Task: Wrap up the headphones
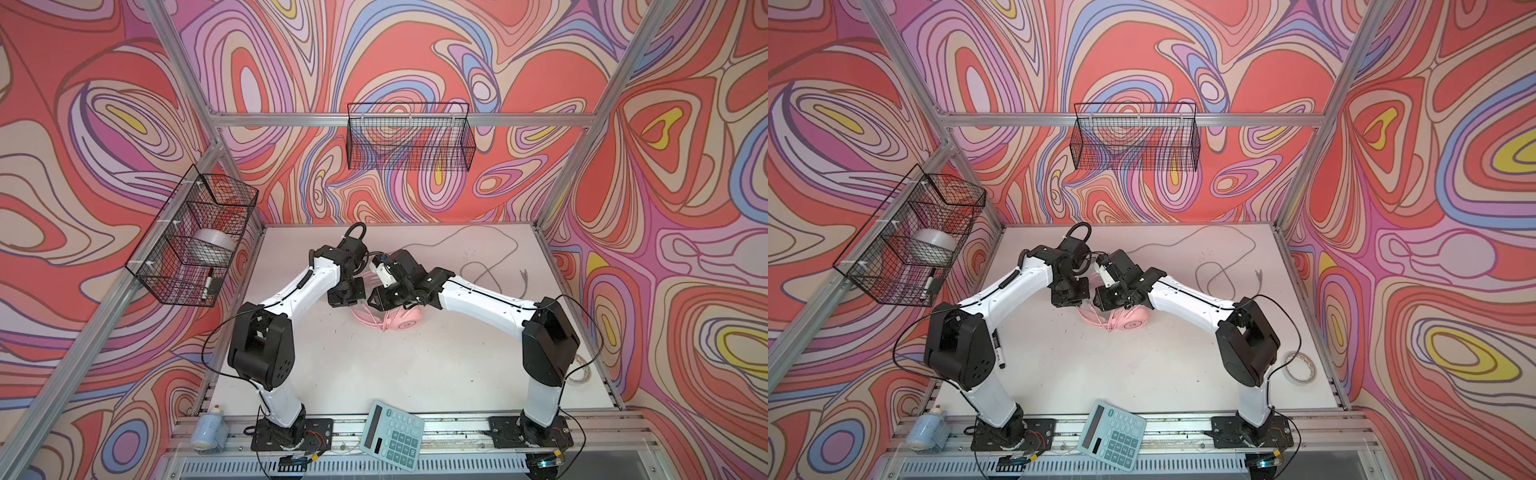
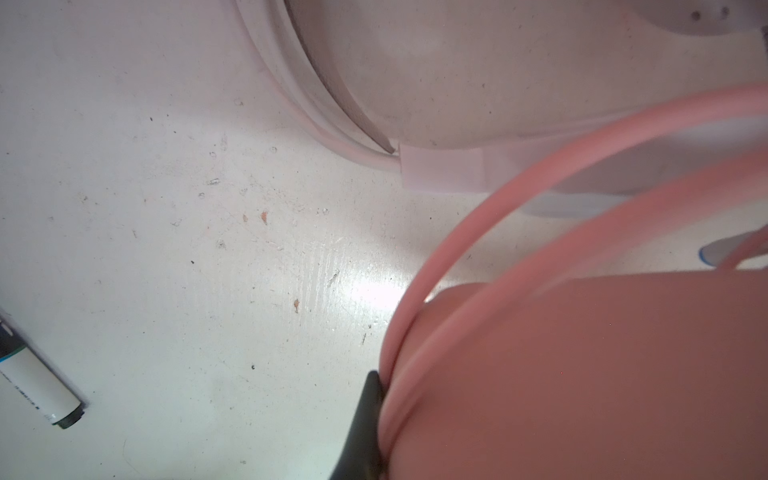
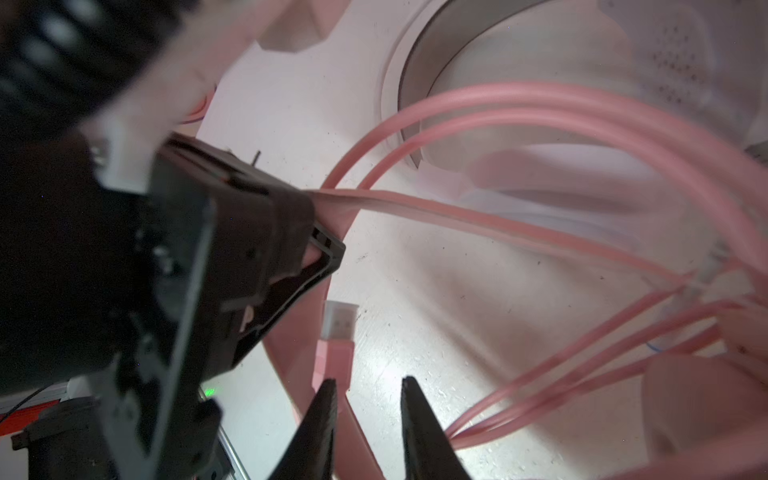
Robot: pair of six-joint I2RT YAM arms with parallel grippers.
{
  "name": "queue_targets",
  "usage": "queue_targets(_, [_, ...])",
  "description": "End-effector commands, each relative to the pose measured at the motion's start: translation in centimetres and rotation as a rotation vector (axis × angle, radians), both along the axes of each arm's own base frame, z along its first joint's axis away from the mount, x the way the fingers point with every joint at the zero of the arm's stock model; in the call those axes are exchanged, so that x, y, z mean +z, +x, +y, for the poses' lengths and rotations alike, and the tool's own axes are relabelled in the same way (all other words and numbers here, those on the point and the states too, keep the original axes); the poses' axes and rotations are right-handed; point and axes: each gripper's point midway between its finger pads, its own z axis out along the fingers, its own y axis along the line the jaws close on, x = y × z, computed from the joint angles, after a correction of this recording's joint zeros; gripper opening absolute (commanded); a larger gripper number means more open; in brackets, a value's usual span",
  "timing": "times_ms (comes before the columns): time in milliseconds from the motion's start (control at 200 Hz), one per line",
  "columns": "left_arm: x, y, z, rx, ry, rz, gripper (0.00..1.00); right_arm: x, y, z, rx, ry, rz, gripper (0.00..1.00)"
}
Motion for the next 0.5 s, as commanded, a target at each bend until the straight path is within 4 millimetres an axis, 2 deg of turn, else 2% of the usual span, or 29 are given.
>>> queue_targets(0, [0.2, -0.7, -0.7, -0.007, -0.036, 0.023, 0.00, 3.5, 0.9, -0.7, -0.015, 0.047, -0.114, 0.30])
queue_targets(50, [0.3, -0.6, -0.6, -0.006, -0.035, 0.020, 0.00, 3.4, 1.0, -0.9, -0.019, 0.040, -0.127, 0.31])
queue_targets(60, [0.3, -0.6, -0.7, -0.007, -0.035, 0.019, 0.00, 4.3, 0.9, -1.1, -0.021, 0.052, -0.143, 0.32])
queue_targets(80, [0.3, -0.6, -0.7, -0.006, -0.036, 0.019, 0.00, 4.8, 0.9, -1.3, -0.030, 0.057, -0.154, 0.33])
queue_targets(361, [0.2, -0.7, -0.7, -0.009, -0.041, 0.024, 0.00, 6.8, 1.5, -4.3, -0.105, 0.043, -0.257, 0.37])
queue_targets(496, [0.2, -1.1, -0.7, -0.013, -0.046, 0.026, 0.00, 8.4, 2.1, -7.3, -0.185, 0.022, -0.367, 0.51])
